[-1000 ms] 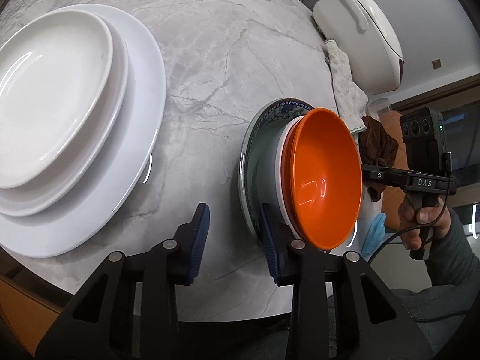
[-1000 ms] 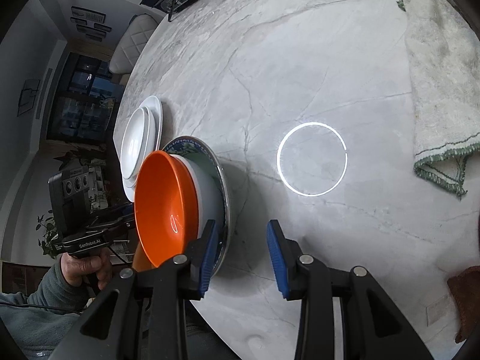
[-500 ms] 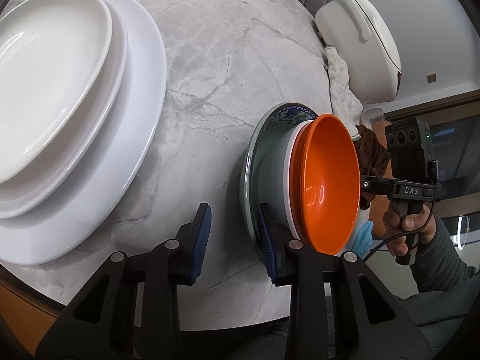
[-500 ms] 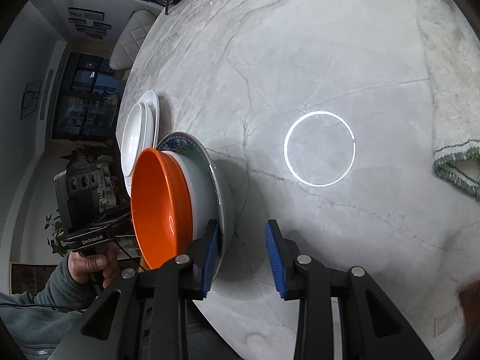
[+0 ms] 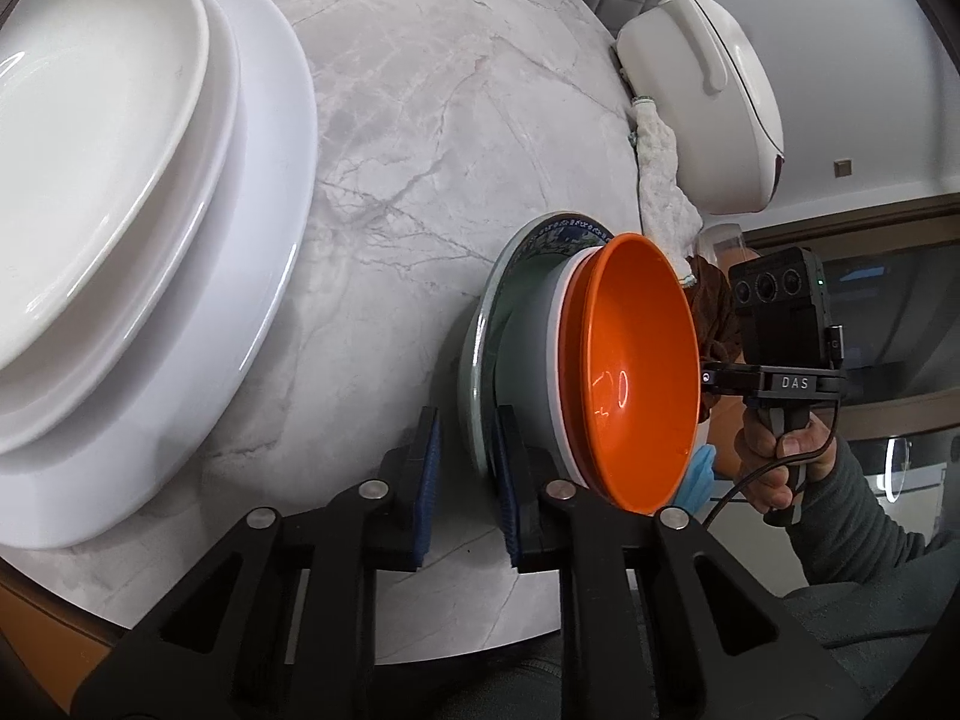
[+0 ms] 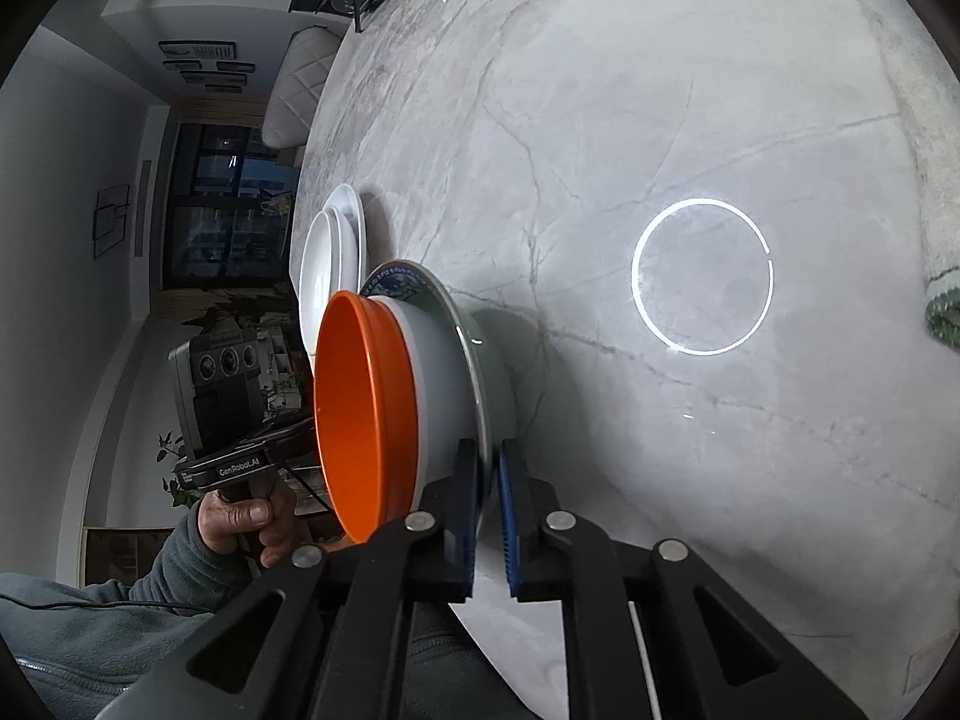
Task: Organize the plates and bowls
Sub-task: 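Lift the nested bowls with both grippers and carry them over the plate stack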
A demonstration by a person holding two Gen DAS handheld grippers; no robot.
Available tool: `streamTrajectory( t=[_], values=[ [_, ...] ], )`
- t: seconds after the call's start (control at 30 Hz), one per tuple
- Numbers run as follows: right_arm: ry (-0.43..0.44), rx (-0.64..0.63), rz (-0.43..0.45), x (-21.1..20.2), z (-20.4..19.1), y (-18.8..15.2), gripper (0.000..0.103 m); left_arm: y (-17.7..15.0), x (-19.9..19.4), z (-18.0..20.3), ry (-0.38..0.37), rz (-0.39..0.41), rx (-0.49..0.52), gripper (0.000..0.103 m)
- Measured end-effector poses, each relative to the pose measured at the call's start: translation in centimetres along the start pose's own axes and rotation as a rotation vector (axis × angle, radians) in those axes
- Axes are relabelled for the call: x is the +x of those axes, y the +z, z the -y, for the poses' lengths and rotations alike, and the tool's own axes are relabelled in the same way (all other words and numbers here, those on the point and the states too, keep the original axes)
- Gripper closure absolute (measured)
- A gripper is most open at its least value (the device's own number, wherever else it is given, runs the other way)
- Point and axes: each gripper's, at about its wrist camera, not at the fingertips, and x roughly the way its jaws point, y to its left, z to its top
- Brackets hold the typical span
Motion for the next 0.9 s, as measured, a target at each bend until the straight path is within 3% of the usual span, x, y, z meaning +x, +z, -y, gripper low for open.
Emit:
streamTrajectory(
  t=[0.3, 0.9],
  values=[
    [0.043, 0.050, 0.007, -0.38, 1.01, -0.26, 0.092, 0.61, 0.19, 0.43, -0.007, -0.017, 0.017, 0.095],
    [0.012, 0.041, 0.015, -0.68, 0.48, -0.11, 0.092, 0.94, 0.38, 1.05, 0.007, -0.011, 0.017, 0.096]
  ],
)
